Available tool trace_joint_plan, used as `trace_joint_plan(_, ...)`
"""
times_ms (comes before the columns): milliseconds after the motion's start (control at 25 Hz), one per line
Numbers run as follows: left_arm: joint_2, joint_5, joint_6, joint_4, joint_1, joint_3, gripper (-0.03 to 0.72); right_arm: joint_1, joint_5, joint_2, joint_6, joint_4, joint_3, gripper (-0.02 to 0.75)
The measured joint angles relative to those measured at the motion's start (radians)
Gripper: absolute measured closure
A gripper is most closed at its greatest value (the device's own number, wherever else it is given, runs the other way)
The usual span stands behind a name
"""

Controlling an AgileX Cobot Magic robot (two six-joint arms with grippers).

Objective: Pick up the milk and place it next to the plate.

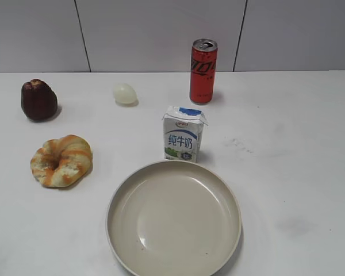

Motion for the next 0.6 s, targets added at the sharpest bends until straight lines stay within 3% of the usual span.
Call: trace_joint_plan(600,0.0,0.0,0.0,0.0,0.0,0.0,0.481,0.0,-0.001,-0.028,0.004,-0.001,0.0,0.18)
